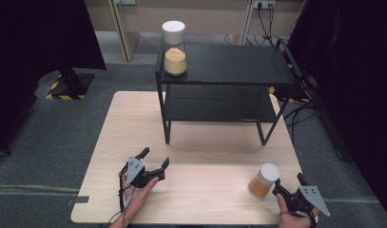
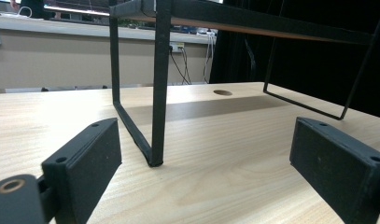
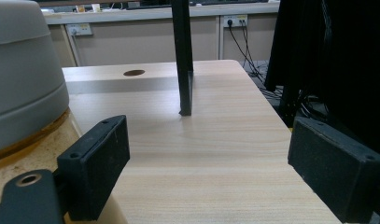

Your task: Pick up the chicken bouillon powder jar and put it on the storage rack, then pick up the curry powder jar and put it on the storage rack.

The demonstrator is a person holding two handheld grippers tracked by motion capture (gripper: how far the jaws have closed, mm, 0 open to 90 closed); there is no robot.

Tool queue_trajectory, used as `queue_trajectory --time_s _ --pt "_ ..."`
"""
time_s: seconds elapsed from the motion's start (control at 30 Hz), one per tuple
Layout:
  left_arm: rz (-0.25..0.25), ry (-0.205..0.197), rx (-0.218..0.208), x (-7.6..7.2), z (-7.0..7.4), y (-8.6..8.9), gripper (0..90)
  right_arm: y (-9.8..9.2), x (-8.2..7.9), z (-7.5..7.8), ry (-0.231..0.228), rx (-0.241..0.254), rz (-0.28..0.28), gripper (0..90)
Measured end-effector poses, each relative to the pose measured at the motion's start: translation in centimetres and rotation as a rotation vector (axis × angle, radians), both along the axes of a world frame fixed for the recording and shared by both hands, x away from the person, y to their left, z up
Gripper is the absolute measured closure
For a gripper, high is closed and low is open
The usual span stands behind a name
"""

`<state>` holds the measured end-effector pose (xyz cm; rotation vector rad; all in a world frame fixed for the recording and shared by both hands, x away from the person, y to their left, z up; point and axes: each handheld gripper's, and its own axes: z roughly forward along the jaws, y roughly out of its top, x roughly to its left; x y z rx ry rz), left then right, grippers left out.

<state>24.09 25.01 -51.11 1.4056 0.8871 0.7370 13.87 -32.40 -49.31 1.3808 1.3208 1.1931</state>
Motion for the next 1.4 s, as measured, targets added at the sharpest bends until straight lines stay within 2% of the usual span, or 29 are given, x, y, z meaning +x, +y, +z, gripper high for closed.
queue_trajectory --time_s 0.2,0.33,0.77,0.97,1.4 --pt "-0.003 -0.010 0.014 -0.1 0.0 -0.1 8.3 0.0 0.0 0.0 -0.001 0.000 0.000 12.9" --pt "-0.002 -0.007 -0.001 -0.1 -0.1 -0.1 8.3 0.0 0.0 0.0 -0.003 -0.001 -0.001 12.9" --pt "-0.003 -0.005 -0.004 -0.1 -0.1 0.0 8.2 -0.2 -0.2 -0.2 -0.013 0.010 0.002 12.6" --pt "-0.003 -0.004 -0.002 -0.1 -0.1 0.0 8.2 -0.2 -0.8 -0.3 -0.020 0.011 -0.003 12.4" --pt "-0.007 0.003 -0.008 0.0 0.0 0.1 7.9 -0.5 -2.5 0.4 -0.076 0.019 0.009 11.9"
